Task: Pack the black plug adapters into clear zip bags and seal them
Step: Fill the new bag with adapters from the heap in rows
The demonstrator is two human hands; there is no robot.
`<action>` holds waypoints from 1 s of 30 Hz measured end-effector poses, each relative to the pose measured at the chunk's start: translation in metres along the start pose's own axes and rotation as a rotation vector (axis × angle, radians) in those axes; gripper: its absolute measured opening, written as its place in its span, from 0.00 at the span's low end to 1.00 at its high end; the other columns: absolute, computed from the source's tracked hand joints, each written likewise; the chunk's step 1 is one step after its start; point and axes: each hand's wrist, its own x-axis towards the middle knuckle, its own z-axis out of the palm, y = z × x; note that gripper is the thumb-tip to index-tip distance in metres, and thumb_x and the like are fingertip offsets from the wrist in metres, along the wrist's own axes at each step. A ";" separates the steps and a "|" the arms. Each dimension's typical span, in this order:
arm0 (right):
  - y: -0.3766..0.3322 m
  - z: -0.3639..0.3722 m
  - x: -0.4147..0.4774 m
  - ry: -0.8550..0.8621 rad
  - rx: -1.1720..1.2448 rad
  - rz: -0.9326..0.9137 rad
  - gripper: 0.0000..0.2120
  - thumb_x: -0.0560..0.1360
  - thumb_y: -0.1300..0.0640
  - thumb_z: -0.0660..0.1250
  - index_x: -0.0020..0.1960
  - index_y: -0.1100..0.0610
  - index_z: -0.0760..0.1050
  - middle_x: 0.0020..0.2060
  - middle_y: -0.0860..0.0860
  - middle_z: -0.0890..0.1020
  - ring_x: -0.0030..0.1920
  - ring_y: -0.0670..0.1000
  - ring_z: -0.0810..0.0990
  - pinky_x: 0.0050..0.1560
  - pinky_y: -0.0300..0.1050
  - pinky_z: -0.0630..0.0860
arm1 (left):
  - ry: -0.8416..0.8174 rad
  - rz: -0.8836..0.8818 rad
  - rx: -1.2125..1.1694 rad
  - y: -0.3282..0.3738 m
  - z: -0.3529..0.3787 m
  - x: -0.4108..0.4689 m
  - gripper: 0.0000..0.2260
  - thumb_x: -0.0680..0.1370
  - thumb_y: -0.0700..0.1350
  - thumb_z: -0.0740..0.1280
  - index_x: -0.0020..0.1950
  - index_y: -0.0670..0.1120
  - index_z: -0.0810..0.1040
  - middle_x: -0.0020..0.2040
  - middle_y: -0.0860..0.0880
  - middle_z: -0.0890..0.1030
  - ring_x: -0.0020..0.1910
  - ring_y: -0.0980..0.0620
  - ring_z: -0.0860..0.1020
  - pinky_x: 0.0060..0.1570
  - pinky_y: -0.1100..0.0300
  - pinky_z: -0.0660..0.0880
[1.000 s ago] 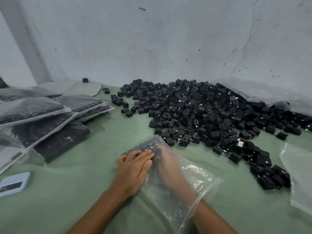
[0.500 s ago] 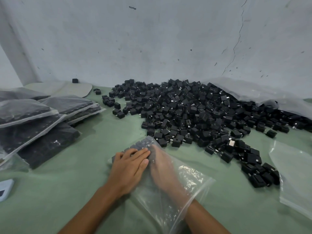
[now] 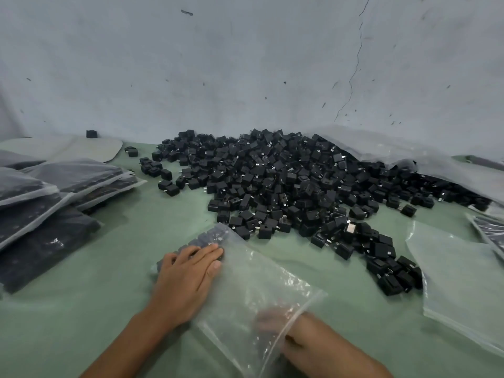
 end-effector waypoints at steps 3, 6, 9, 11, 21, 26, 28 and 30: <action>-0.008 -0.054 -0.039 -0.209 0.282 0.029 0.15 0.79 0.60 0.65 0.60 0.45 0.82 0.56 0.41 0.84 0.59 0.42 0.81 0.64 0.41 0.75 | 0.012 -0.005 -0.001 0.002 -0.001 0.002 0.26 0.82 0.62 0.42 0.71 0.62 0.72 0.70 0.68 0.71 0.67 0.62 0.66 0.60 0.58 0.58; 0.006 -0.098 -0.023 0.028 0.185 0.023 0.11 0.80 0.57 0.66 0.56 0.44 0.82 0.50 0.45 0.85 0.52 0.51 0.84 0.55 0.49 0.81 | 0.022 -0.014 -0.002 0.003 0.000 0.001 0.25 0.82 0.62 0.43 0.70 0.62 0.73 0.69 0.67 0.72 0.66 0.61 0.67 0.60 0.57 0.59; 0.040 -0.125 0.026 0.399 -0.096 0.117 0.12 0.80 0.57 0.66 0.53 0.40 0.80 0.52 0.41 0.84 0.50 0.47 0.82 0.53 0.45 0.80 | 0.014 -0.018 -0.013 0.003 0.001 0.001 0.25 0.81 0.62 0.42 0.71 0.62 0.72 0.69 0.68 0.71 0.67 0.61 0.67 0.61 0.58 0.57; 0.063 -0.134 0.062 0.494 -0.293 0.235 0.15 0.80 0.60 0.64 0.61 0.43 0.77 0.60 0.43 0.79 0.59 0.48 0.77 0.56 0.42 0.74 | 0.014 -0.016 -0.021 0.002 0.001 0.000 0.26 0.81 0.63 0.42 0.71 0.63 0.72 0.70 0.68 0.70 0.68 0.61 0.67 0.61 0.58 0.57; 0.125 -0.128 0.113 0.455 -0.531 0.416 0.23 0.80 0.61 0.63 0.73 0.51 0.67 0.65 0.54 0.73 0.65 0.58 0.69 0.64 0.49 0.69 | 0.033 -0.031 -0.016 0.002 0.001 -0.001 0.25 0.82 0.62 0.43 0.70 0.63 0.73 0.69 0.69 0.70 0.68 0.61 0.67 0.61 0.59 0.55; 0.127 -0.135 0.112 0.389 -0.499 0.434 0.19 0.82 0.55 0.63 0.72 0.53 0.68 0.65 0.55 0.73 0.65 0.58 0.70 0.65 0.50 0.69 | 0.032 -0.026 -0.025 0.004 -0.001 -0.001 0.26 0.81 0.62 0.42 0.70 0.63 0.73 0.69 0.68 0.71 0.67 0.61 0.67 0.62 0.58 0.57; 0.118 -0.137 0.108 0.478 -0.365 0.435 0.17 0.82 0.54 0.62 0.70 0.54 0.70 0.60 0.53 0.78 0.59 0.54 0.75 0.59 0.49 0.73 | 0.032 -0.025 -0.030 0.005 -0.002 -0.001 0.27 0.81 0.63 0.42 0.71 0.63 0.73 0.70 0.68 0.70 0.68 0.61 0.67 0.63 0.57 0.57; 0.105 -0.136 0.093 0.630 -0.091 0.419 0.14 0.80 0.53 0.62 0.65 0.49 0.73 0.51 0.48 0.81 0.47 0.49 0.79 0.46 0.45 0.75 | 0.030 -0.025 -0.029 0.004 -0.001 -0.001 0.27 0.81 0.63 0.42 0.71 0.63 0.73 0.70 0.68 0.70 0.68 0.60 0.67 0.63 0.57 0.58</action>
